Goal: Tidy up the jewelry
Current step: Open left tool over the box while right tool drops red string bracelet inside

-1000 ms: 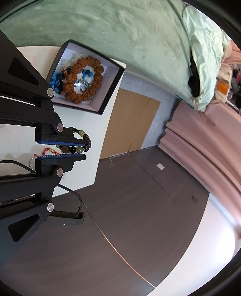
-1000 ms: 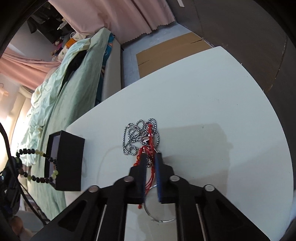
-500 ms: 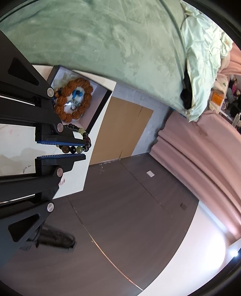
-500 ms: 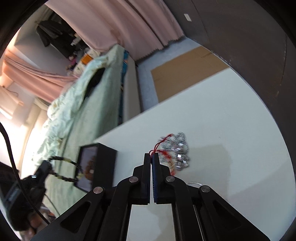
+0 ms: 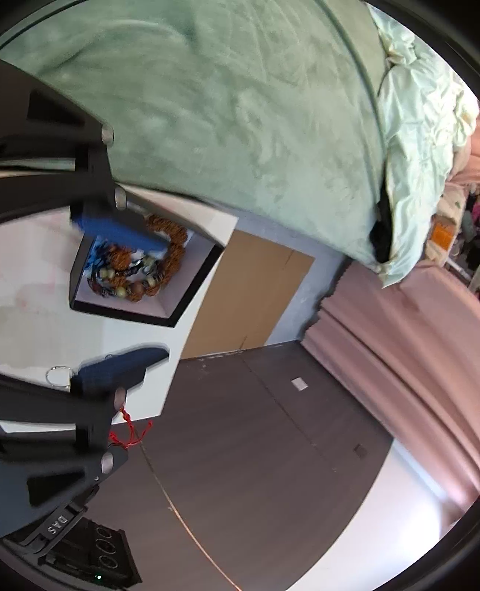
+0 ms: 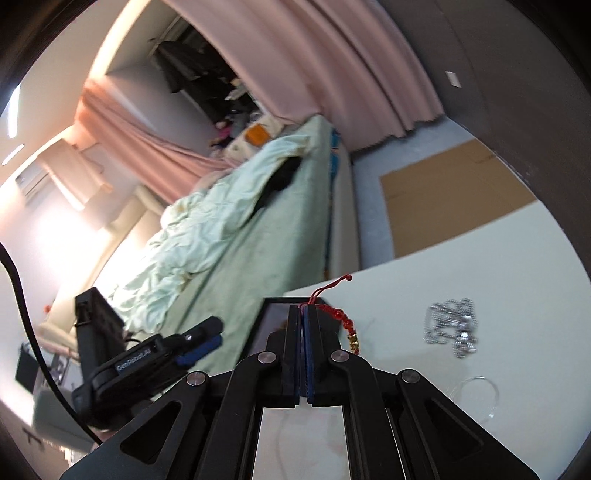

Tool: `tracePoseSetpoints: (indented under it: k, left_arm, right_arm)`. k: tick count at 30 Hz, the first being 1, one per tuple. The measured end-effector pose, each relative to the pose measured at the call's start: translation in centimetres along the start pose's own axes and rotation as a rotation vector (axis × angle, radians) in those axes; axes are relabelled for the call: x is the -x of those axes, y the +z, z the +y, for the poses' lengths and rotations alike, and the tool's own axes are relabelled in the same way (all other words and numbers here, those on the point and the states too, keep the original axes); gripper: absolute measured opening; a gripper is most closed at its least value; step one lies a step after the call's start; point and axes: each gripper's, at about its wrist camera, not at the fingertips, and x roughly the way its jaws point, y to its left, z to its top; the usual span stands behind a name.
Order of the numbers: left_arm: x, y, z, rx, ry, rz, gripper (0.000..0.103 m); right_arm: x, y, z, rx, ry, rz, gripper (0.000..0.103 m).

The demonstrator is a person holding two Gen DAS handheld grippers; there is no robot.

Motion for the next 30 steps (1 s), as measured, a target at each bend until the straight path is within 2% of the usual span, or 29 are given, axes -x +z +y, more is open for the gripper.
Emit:
tracePoseSetpoints:
  k: [3,14,18,21,23,25,27,30]
  left_arm:
    - [0.9,0.3,0.2,-0.019,0.011,-0.028,0.070]
    - [2.4,1.4,2.6,0.042,0.010,-0.045,0.070]
    - [2.8,1.8,3.1,0.053,0.011,-0.055,0.070]
    - [2.9,2.0,3.6,0.063,0.012,-0.058,0.070]
    - [3.0,2.2,3.7,0.067,0.013,-0.060,0.070]
    - [3.0,2.2,3.8,0.069,0.013,-0.060,0.070]
    - [3.0,2.2,3.8,0.070,0.010,-0.057,0.070]
    - [2.7,2.0,3.4,0.061,0.008,-0.048,0.070]
  right_arm:
    - [-0.6,-0.2,1.0,0.017,0.031,0.000,0.004]
    - [-3.9,-1.3,3.6,0.044,0.095,0.012,0.004]
    - [-5.8,-1.7,4.3,0.045,0.094,0.046,0.004]
    - [-7.4,-2.3,4.2,0.045,0.046,0.119,0.004]
    - [-8.4,-2.5,4.0,0.044,0.024,0.183,0.009]
    - [-8.3,-2.6,3.6,0.041,-0.001,0.178,0.018]
    - [-7.6,-2.5,3.4,0.035,-0.013,0.154,0.033]
    - [-6.0,-2.1,2.8,0.032,-0.018,0.124,0.034]
